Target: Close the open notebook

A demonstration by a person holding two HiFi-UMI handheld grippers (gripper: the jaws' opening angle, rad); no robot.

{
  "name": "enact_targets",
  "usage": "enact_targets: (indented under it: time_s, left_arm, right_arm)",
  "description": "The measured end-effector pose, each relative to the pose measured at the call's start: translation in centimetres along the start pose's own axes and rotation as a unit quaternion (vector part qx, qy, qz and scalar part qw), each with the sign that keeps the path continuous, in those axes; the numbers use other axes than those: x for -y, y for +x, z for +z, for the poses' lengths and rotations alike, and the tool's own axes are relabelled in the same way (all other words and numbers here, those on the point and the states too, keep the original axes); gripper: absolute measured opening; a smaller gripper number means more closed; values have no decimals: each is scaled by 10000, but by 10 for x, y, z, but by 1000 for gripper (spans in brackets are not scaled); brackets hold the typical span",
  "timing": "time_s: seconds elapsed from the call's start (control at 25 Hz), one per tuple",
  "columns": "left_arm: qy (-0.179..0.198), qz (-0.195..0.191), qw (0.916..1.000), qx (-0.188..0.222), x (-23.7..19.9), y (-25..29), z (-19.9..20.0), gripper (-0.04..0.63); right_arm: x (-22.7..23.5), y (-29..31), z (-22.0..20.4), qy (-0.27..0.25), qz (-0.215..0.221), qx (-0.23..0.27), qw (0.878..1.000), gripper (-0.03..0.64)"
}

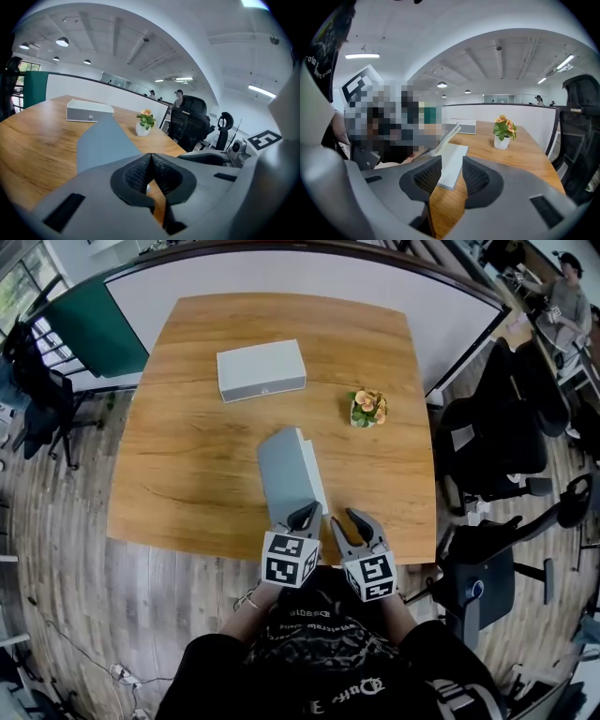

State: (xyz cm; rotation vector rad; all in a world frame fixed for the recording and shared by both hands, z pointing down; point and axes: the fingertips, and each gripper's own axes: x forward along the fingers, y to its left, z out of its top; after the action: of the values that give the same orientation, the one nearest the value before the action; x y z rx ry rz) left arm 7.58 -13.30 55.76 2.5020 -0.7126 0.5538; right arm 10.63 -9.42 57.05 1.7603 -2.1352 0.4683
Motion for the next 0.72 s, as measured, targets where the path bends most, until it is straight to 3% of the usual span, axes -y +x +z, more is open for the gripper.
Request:
enact_targets:
  time_s: [0.2,0.56,0.72]
  left_arm:
    - [298,-10,9994,-202,1,22,0,19]
    - [-163,88,9951,-967,-19,48,-44,18]
    - [-96,71,9952,-971,-18,47,-47,18]
  right_arm:
    - [10,-2,-1,36,-143,-10,9999,146]
    - [22,2,-6,136,-207,-57,9997,144]
    - [26,3,-3,135,-213,-36,9997,144]
